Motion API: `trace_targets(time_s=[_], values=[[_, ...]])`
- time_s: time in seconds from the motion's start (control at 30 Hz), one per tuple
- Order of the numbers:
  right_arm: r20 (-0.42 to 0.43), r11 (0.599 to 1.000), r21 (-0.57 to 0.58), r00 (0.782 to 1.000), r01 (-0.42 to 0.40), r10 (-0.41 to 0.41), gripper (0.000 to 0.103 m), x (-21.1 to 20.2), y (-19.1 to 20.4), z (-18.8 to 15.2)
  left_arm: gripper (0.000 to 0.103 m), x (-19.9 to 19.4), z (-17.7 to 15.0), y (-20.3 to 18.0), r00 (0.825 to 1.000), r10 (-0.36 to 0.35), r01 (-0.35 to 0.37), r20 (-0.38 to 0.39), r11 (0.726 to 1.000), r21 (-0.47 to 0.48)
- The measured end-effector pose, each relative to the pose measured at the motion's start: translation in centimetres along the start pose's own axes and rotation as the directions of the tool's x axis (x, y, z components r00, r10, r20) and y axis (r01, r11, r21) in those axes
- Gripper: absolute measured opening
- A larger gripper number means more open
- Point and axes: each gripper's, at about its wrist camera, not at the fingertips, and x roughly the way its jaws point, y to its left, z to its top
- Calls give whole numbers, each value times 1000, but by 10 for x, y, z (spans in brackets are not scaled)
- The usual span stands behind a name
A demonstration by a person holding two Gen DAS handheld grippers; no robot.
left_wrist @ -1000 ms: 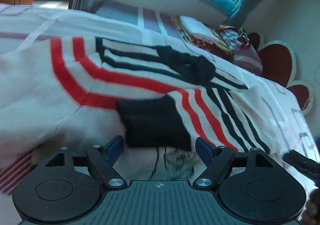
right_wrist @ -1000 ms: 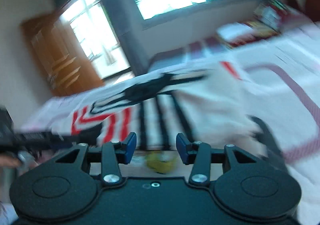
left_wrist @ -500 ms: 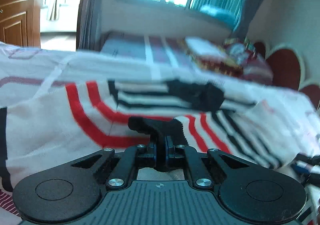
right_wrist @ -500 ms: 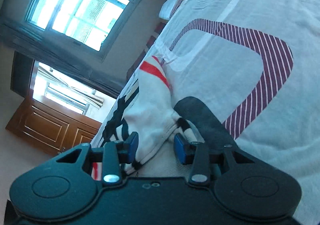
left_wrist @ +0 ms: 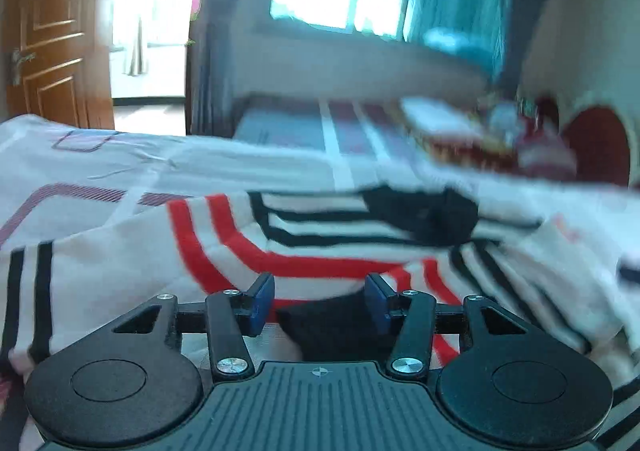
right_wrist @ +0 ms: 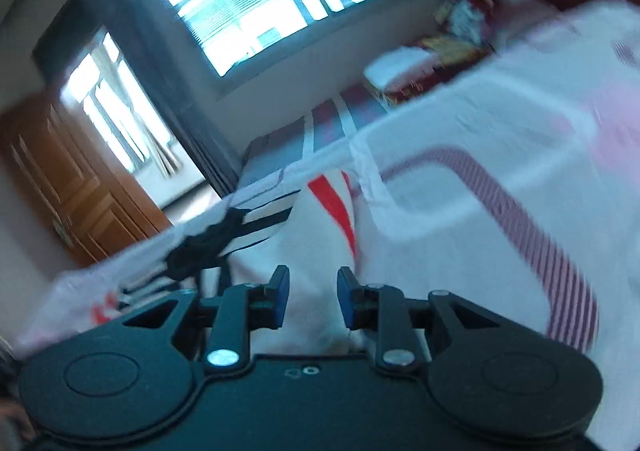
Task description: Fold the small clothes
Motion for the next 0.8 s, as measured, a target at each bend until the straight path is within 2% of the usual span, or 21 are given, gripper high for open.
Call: trace_targets(time_s=[0.03,0.07,0.13,0.17,0.37,0.4,0.43,0.5,0.53,0.57,0.6,0.7,0.77,0.8], values=[[8,1000,0,1000,0,0,33,7,-3,6,50,9,2,-2,999,47,-47,-20,999,23],[16,1000,3,1000,6,-6,44,16,-6,11,50,16,2,1,997,75,-75,-32,997,11],[22,1000,15,999,-24,24,58,34,-14,19,50,29,1,13,994,69,-72,-87,997,-33],[1,999,30,999,-35,35,59,45,-19,24,50,34,-1,18,990,82,-88,-113,995,-43],[-41,975,191,991,-114,124,58,92,-46,47,48,41,-5,15,993,34,-33,-114,999,7],[-61,973,200,990,-116,131,56,100,-47,48,41,43,-6,9,993,34,-31,-110,999,28],[-90,972,206,986,-117,138,54,106,-47,50,20,43,-7,6,994,5,0,-112,999,41],[-140,977,172,978,-129,153,28,113,-42,49,12,38,-10,-8,995,36,-26,-98,994,103],[-150,986,123,980,-111,129,23,112,-37,49,8,37,-10,-15,995,56,-44,-88,990,135],[-150,991,89,982,-98,111,13,111,-34,50,8,35,-11,-20,994,78,-66,-76,987,145],[-139,992,85,985,-90,101,11,106,-35,51,8,34,-12,-21,994,89,-79,-67,986,150],[-110,998,47,993,-42,47,9,96,-35,52,8,32,-14,-21,993,104,-94,-60,984,150],[-143,999,38,990,1,4,9,104,-41,46,8,34,-11,-20,992,105,-94,-71,985,147],[-141,998,55,990,-2,10,7,107,-46,44,8,34,-10,-19,992,101,-90,-74,986,144]])
